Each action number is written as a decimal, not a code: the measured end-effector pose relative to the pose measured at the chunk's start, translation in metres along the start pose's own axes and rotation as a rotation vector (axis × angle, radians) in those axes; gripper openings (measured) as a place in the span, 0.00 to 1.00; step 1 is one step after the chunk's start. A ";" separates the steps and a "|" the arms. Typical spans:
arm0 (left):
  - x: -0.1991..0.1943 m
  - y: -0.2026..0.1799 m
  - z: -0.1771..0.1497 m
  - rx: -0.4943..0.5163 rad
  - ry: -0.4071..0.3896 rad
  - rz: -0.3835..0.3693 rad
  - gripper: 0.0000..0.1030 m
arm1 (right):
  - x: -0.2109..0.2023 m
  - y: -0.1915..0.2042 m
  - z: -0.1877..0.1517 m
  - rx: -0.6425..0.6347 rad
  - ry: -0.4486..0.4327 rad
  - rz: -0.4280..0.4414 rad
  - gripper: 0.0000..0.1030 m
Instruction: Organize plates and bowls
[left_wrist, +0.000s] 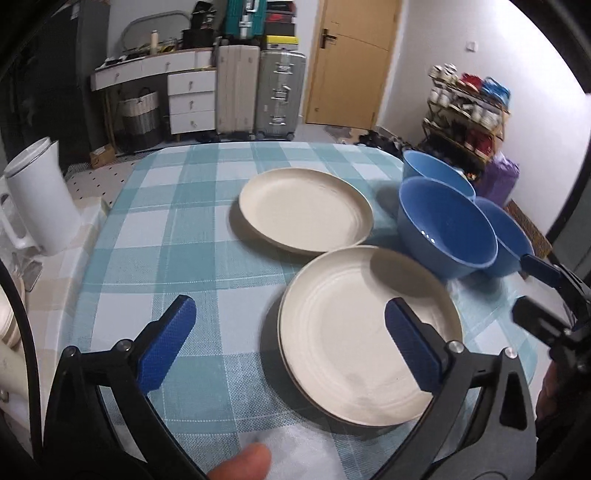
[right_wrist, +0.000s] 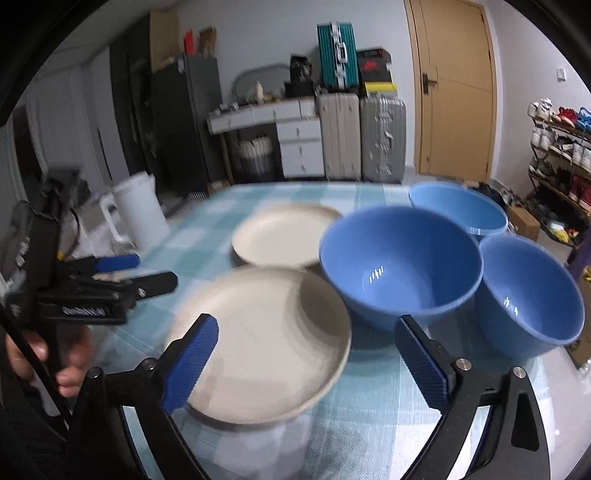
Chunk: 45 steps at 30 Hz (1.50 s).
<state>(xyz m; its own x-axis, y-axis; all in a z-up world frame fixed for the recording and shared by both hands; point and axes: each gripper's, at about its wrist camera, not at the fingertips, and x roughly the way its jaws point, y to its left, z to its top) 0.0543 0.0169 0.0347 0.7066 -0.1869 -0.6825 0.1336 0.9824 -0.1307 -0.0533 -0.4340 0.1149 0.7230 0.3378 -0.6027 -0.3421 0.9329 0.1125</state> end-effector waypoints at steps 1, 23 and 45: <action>-0.002 0.002 0.002 -0.018 -0.002 0.013 0.99 | -0.004 0.000 0.006 -0.007 -0.010 0.007 0.98; -0.017 0.017 0.058 -0.104 -0.042 0.104 0.99 | -0.010 -0.009 0.125 -0.047 -0.086 0.205 0.99; 0.033 0.045 0.104 -0.149 0.012 0.126 0.99 | 0.083 -0.031 0.183 -0.075 0.052 0.199 0.99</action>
<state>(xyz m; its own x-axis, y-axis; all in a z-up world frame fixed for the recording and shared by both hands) 0.1558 0.0546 0.0811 0.7028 -0.0629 -0.7086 -0.0605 0.9872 -0.1475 0.1274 -0.4119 0.2060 0.6054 0.5056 -0.6147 -0.5201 0.8359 0.1754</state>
